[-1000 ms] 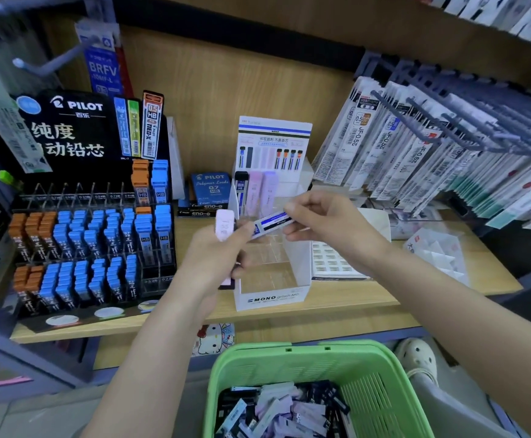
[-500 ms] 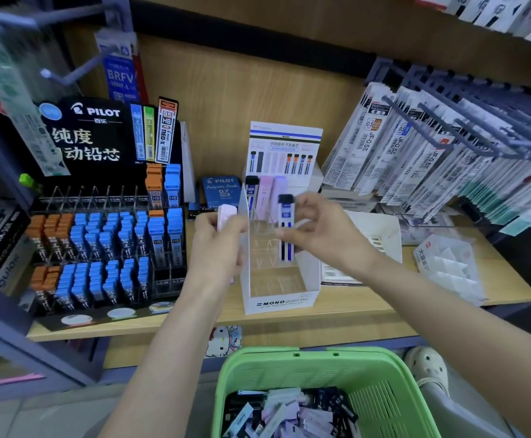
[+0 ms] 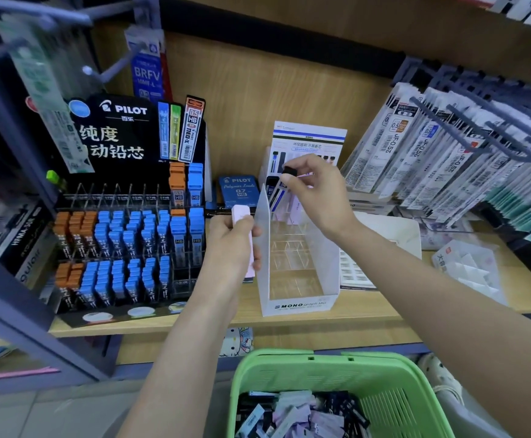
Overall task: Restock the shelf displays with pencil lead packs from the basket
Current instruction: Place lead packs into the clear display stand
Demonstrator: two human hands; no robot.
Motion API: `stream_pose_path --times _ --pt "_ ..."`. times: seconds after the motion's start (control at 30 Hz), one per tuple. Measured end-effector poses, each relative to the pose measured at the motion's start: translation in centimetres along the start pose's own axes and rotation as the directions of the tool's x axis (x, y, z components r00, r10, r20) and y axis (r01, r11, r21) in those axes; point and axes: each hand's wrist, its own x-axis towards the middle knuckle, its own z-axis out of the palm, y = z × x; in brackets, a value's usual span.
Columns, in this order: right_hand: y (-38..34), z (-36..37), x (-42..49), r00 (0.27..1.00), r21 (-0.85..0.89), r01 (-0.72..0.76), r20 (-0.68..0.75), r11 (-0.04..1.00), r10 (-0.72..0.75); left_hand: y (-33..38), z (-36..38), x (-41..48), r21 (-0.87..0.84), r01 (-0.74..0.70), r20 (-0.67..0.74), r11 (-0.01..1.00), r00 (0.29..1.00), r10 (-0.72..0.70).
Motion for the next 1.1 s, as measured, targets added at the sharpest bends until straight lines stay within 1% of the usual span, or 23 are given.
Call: stream_pose_path --times 0.13,0.23,0.33,0.4,0.53,0.6,0.67,0.7,0.73,0.77,0.83,0.9,1.0,1.1 --pt "0.4 0.0 0.2 0.993 -0.099 -0.053 0.098 0.994 0.062 0.1 -0.1 0.1 -0.018 0.059 0.014 0.998 0.998 -0.059" --pt "0.2 -0.1 0.5 0.989 -0.273 0.056 0.148 0.960 -0.015 0.1 -0.1 0.1 -0.025 0.072 0.017 0.997 0.997 -0.072" --pt "0.0 0.1 0.9 0.980 -0.422 0.166 0.168 0.891 -0.104 0.3 -0.1 0.0 -0.048 0.079 0.021 0.996 0.997 -0.078" --pt "-0.1 0.2 1.0 0.977 -0.461 0.191 0.178 0.867 -0.121 0.6 0.0 0.0 -0.070 0.089 0.027 0.994 0.996 -0.087" --pt "-0.4 0.4 0.3 0.981 -0.495 0.172 0.164 0.852 -0.103 1.1 0.0 -0.2 -0.177 0.118 0.042 0.977 0.993 -0.112" --pt "-0.8 0.4 -0.7 0.984 -0.440 0.174 0.119 0.881 -0.135 1.2 -0.2 -0.3 -0.198 0.131 0.047 0.971 0.991 -0.124" --pt "-1.8 0.2 -2.0 0.988 -0.278 0.143 0.091 0.950 -0.122 1.2 -0.3 -0.5 -0.166 0.139 0.061 0.976 0.990 -0.130" --pt "-2.4 0.1 -2.7 0.989 -0.189 0.104 0.123 0.977 -0.081 1.1 -0.3 -0.6 -0.132 0.140 0.074 0.981 0.989 -0.132" --pt "-2.9 -0.1 -3.3 0.983 -0.119 0.054 0.184 0.991 -0.031 1.1 -0.3 -0.6 -0.090 0.140 0.089 0.986 0.987 -0.132" --pt "-3.2 -0.3 -3.9 0.967 -0.084 0.006 0.256 0.996 0.016 0.9 -0.3 -0.7 -0.047 0.133 0.102 0.990 0.986 -0.128" --pt "-3.6 -0.8 -4.7 0.928 -0.057 -0.057 0.366 0.997 0.074 0.6 -0.3 -0.7 0.014 0.107 0.130 0.994 0.986 -0.108" --pt "-3.8 -1.4 -5.0 0.909 -0.006 -0.121 0.401 0.993 0.114 0.3 -0.4 -0.5 0.034 0.097 0.133 0.995 0.986 -0.100" --pt "-3.9 -2.5 -5.0 0.905 0.071 -0.236 0.378 0.969 0.193 0.1 -0.4 -0.4 -0.002 0.075 0.126 0.997 0.989 -0.074" --pt "-3.8 -3.6 -5.3 0.916 0.211 -0.332 0.305 0.919 0.260 0.3 -0.5 -0.6 -0.117 0.048 0.108 0.992 0.994 -0.035"
